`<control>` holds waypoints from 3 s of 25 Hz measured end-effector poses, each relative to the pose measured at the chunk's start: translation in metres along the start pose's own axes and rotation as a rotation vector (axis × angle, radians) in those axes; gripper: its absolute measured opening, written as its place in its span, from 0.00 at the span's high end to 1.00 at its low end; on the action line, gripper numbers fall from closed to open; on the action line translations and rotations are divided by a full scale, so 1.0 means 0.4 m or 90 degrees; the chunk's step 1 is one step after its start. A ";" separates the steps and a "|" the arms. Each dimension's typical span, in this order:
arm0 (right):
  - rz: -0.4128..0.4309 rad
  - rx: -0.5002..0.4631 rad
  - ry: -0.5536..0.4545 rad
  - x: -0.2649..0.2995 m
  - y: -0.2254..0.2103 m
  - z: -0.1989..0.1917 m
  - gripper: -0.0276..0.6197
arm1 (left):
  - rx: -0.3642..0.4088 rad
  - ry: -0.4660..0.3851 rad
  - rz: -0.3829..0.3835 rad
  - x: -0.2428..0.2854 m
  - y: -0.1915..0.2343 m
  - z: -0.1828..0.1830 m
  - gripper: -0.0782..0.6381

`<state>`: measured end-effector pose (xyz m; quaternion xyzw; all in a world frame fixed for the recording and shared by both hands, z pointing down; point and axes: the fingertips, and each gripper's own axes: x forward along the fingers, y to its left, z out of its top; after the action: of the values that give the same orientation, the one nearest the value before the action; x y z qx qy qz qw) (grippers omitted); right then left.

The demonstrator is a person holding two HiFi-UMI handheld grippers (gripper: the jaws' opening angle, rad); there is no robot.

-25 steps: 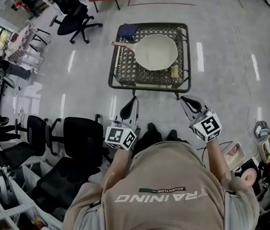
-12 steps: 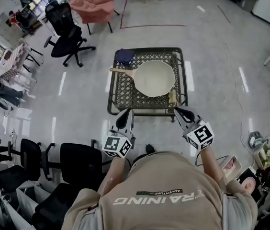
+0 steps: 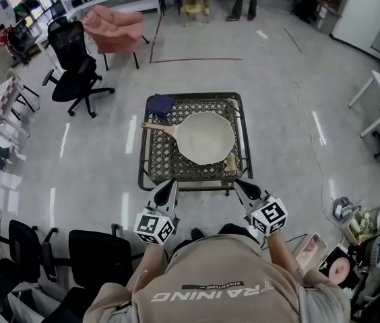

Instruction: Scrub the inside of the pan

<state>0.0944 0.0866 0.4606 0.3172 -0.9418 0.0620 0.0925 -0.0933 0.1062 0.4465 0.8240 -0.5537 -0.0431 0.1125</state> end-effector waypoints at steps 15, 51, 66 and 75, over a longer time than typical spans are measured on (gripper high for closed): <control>0.011 -0.016 -0.041 0.128 -0.186 0.057 0.93 | 0.041 -0.020 0.038 0.161 0.061 0.048 0.87; -0.074 0.046 0.040 0.478 -0.418 0.071 0.93 | 0.038 0.050 -0.074 0.501 0.255 0.079 0.87; -0.202 0.152 0.226 0.399 -0.585 -0.236 0.93 | 0.014 0.091 -0.104 0.558 0.348 0.008 0.87; -0.135 0.273 0.432 0.347 -0.548 -0.646 0.71 | 0.013 0.122 -0.028 0.523 0.320 -0.002 0.87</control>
<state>0.1544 -0.1229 0.7549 0.3858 -0.7859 0.3480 0.3352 -0.1286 -0.1329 0.4884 0.8375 -0.5224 0.0391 0.1555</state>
